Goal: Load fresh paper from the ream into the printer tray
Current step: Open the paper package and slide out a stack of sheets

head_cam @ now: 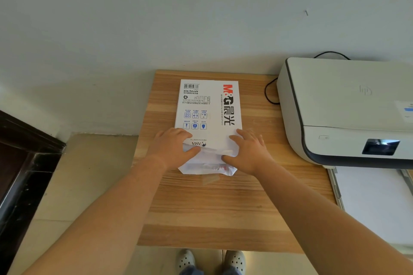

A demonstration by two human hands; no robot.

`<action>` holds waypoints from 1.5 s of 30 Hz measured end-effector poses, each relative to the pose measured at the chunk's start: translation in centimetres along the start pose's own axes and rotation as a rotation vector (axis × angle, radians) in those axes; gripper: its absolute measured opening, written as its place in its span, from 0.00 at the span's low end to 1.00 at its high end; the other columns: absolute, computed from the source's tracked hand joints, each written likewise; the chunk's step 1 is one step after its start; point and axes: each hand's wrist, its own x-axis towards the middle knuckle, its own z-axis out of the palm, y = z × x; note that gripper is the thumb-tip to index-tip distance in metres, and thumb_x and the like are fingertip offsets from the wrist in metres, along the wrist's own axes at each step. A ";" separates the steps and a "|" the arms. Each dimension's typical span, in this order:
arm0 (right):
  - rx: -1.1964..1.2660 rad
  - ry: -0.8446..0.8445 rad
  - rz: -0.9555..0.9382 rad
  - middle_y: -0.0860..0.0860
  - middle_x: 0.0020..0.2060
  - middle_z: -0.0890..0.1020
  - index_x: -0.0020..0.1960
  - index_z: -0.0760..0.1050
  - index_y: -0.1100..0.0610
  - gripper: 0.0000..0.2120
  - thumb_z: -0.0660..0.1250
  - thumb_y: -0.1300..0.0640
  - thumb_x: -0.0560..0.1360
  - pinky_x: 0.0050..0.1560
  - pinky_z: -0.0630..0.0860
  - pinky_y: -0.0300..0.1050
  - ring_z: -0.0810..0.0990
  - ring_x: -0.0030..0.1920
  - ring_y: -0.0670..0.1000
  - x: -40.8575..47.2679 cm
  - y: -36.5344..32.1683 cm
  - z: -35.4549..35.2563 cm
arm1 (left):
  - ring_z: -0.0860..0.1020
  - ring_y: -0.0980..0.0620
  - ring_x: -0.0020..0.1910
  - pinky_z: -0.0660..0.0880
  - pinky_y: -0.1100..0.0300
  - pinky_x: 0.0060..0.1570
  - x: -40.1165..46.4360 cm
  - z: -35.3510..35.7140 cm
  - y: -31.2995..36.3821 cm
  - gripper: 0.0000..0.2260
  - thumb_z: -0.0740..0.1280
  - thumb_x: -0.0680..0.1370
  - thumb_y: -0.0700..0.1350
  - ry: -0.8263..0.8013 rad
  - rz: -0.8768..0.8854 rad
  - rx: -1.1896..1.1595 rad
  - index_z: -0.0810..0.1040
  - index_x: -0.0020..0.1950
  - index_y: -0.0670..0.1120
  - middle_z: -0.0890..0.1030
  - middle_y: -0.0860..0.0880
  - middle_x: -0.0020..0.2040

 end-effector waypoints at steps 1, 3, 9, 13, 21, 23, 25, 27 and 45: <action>0.017 0.000 0.008 0.49 0.77 0.56 0.75 0.61 0.48 0.37 0.65 0.36 0.71 0.76 0.40 0.59 0.48 0.78 0.53 0.1 0.0 -0.1 | 0.66 0.54 0.67 0.60 0.52 0.68 0.1 0.0 0.0 0.26 0.59 0.74 0.65 0.001 -0.007 -0.011 0.72 0.66 0.53 0.72 0.56 0.67; 0.042 -0.002 0.019 0.49 0.77 0.57 0.75 0.61 0.49 0.36 0.65 0.37 0.71 0.76 0.40 0.58 0.49 0.77 0.52 0.4 0.0 -0.2 | 0.67 0.54 0.67 0.61 0.52 0.67 0.3 0.0 0.0 0.26 0.60 0.74 0.66 0.005 -0.018 -0.026 0.72 0.66 0.53 0.72 0.55 0.67; 0.092 -0.006 0.036 0.49 0.76 0.58 0.74 0.63 0.48 0.35 0.65 0.37 0.71 0.76 0.41 0.57 0.51 0.77 0.52 0.9 -0.4 -0.2 | 0.68 0.54 0.66 0.61 0.51 0.67 0.4 0.0 0.1 0.24 0.60 0.74 0.65 -0.022 -0.021 -0.035 0.73 0.65 0.53 0.73 0.55 0.66; 0.098 -0.008 0.031 0.49 0.76 0.58 0.73 0.63 0.48 0.34 0.66 0.37 0.71 0.77 0.44 0.57 0.51 0.77 0.52 1.0 -0.9 -0.4 | 0.68 0.54 0.66 0.62 0.52 0.66 0.0 -0.3 0.2 0.24 0.61 0.74 0.64 -0.024 -0.030 -0.033 0.73 0.65 0.52 0.73 0.55 0.66; 0.084 0.012 0.015 0.50 0.76 0.60 0.73 0.65 0.48 0.33 0.65 0.37 0.71 0.76 0.44 0.56 0.54 0.76 0.52 1.3 -1.2 -0.7 | 0.74 0.54 0.51 0.71 0.59 0.47 -2.2 0.4 -2.1 0.21 0.63 0.73 0.63 0.065 -0.182 -0.063 0.77 0.57 0.49 0.76 0.54 0.53; 0.079 0.010 0.015 0.50 0.76 0.60 0.73 0.64 0.48 0.33 0.65 0.37 0.71 0.76 0.42 0.56 0.54 0.76 0.52 1.4 -1.2 -0.8 | 0.74 0.54 0.47 0.71 0.59 0.42 -3.1 0.4 -2.5 0.16 0.62 0.73 0.63 0.072 -0.209 -0.049 0.75 0.49 0.52 0.75 0.56 0.47; 0.080 0.008 0.018 0.50 0.76 0.59 0.73 0.64 0.48 0.34 0.65 0.37 0.71 0.75 0.41 0.55 0.53 0.77 0.52 1.5 -1.2 -0.8 | 0.74 0.54 0.46 0.70 0.59 0.40 -3.9 0.5 -2.5 0.12 0.62 0.74 0.61 0.040 -0.183 -0.057 0.74 0.47 0.54 0.74 0.57 0.43; 0.089 0.010 0.021 0.50 0.76 0.59 0.73 0.64 0.48 0.33 0.65 0.37 0.71 0.75 0.41 0.54 0.53 0.77 0.52 1.5 -1.2 -0.7 | 0.75 0.55 0.47 0.71 0.60 0.44 -4.4 0.8 -2.0 0.13 0.60 0.75 0.60 -0.036 -0.092 -0.015 0.76 0.54 0.54 0.76 0.58 0.45; 0.096 0.026 0.019 0.51 0.76 0.60 0.73 0.64 0.48 0.34 0.66 0.37 0.71 0.75 0.41 0.54 0.53 0.77 0.52 1.3 -1.2 -0.5 | 0.78 0.48 0.52 0.75 0.52 0.47 -3.5 4.1 2.7 0.11 0.64 0.76 0.50 0.136 0.091 0.160 0.81 0.54 0.47 0.81 0.50 0.52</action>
